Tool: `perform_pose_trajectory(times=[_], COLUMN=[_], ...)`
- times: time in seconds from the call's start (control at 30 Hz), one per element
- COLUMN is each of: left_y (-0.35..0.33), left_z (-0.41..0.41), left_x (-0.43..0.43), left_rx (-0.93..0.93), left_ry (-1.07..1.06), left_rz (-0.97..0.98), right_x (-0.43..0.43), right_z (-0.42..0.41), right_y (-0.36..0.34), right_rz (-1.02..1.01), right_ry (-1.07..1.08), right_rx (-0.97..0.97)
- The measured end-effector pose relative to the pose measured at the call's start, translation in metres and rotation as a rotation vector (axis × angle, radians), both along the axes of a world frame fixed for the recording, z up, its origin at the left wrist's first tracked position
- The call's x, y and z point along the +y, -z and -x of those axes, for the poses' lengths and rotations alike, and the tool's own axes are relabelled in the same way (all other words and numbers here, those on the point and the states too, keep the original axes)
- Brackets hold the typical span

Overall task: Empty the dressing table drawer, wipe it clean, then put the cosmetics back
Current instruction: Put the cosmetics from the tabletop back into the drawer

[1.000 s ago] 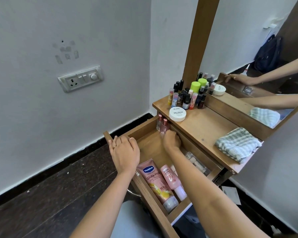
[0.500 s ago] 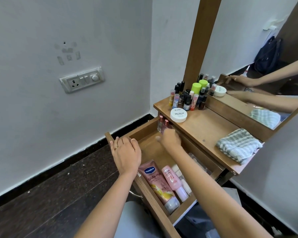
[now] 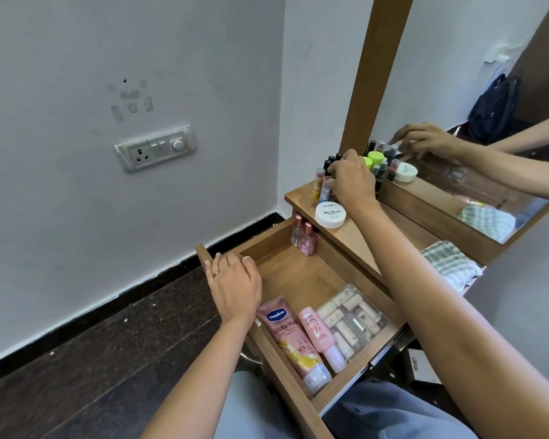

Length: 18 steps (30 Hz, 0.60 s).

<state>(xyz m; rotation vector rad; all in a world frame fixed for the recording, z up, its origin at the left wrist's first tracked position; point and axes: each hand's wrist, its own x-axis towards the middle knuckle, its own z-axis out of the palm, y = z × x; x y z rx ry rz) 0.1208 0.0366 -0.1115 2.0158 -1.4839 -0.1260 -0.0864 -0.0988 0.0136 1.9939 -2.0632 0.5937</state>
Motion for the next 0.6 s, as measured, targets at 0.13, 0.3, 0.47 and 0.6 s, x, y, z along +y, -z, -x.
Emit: perform_pose_trajectory(times=[0.13,0.3,0.47,0.6], left_y=[0.0,0.0,0.0,-0.001], left_z=[0.0,0.0,0.0,0.001], left_x=[0.0,0.0,0.0,0.0], left_rx=[-0.009,-0.013,0.0,0.011], left_ry=[0.002,-0.001,-0.001,-0.005], left_rz=[-0.006,-0.005,0.006,0.007], right_x=[-0.003,-0.001,0.024,0.046], right_z=[0.0,-0.002,-0.015,-0.049], right_y=[0.001,-0.003,-0.023,-0.011], right_rz=[-0.005,-0.037,0.09,-0.051], right_ry=[-0.01,-0.06,-0.181,-0.269], right_rx=[-0.002,-0.062,-0.233,-0.246])
